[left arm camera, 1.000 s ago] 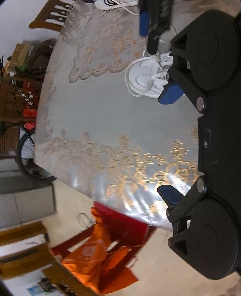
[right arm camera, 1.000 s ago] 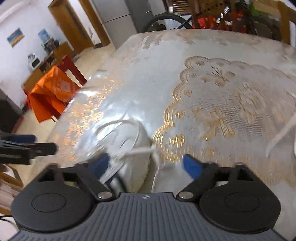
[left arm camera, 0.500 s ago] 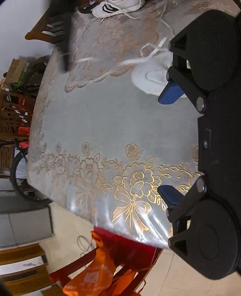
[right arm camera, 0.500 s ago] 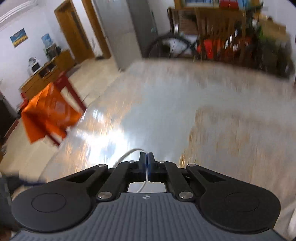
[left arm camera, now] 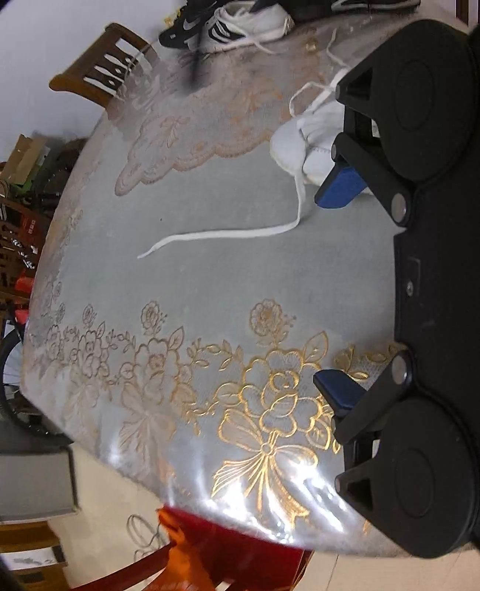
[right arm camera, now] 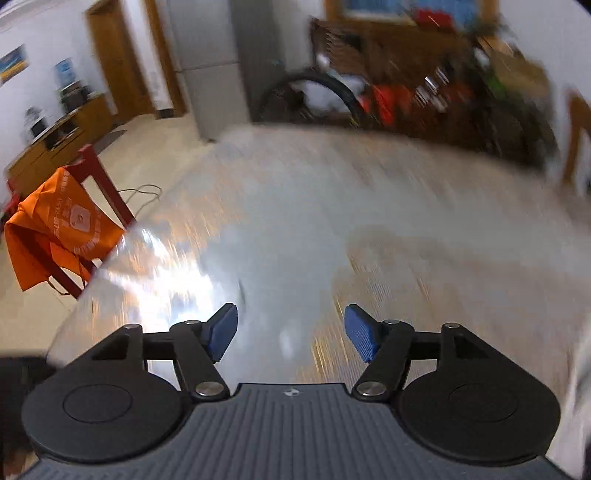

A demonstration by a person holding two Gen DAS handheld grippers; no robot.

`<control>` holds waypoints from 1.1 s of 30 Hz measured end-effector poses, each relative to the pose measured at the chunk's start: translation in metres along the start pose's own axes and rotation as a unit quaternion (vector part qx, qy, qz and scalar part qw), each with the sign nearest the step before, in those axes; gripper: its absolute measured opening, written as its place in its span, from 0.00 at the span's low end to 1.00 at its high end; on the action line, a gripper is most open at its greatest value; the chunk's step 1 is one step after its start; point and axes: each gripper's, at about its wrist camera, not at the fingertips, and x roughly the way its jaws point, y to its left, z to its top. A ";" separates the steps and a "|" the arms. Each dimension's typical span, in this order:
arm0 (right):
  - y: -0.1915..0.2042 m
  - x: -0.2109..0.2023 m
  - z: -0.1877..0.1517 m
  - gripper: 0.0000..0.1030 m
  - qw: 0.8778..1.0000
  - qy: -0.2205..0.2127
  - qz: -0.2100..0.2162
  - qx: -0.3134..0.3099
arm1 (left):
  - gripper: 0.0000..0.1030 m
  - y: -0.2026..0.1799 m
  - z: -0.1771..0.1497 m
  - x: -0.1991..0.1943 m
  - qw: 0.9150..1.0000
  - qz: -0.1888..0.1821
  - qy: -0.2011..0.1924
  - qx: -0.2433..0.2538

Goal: Lace up shoes with both hands

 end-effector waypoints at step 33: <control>0.089 -0.047 -0.133 0.66 0.995 0.017 -0.013 -0.096 | 0.03 -0.055 -0.003 -0.053 0.980 -0.156 -0.120 0.004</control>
